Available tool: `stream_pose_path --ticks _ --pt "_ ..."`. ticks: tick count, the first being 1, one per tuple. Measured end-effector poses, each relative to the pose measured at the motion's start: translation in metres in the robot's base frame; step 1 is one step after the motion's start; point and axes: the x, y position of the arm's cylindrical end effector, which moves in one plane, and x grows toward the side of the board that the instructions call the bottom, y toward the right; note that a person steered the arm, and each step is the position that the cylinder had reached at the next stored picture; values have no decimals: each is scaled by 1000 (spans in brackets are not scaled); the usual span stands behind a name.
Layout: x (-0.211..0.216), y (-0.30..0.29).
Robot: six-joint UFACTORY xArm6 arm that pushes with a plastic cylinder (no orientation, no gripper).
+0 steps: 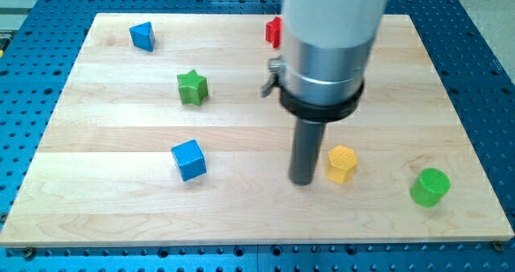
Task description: Place green circle and the hexagon in a vertical line
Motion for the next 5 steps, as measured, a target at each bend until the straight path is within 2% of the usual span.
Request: stream_pose_path --ticks 1,2,3,4,5 --pt "-34 60" --pt "-32 58" --pt "13 22" --pt "46 45" --pt "6 62"
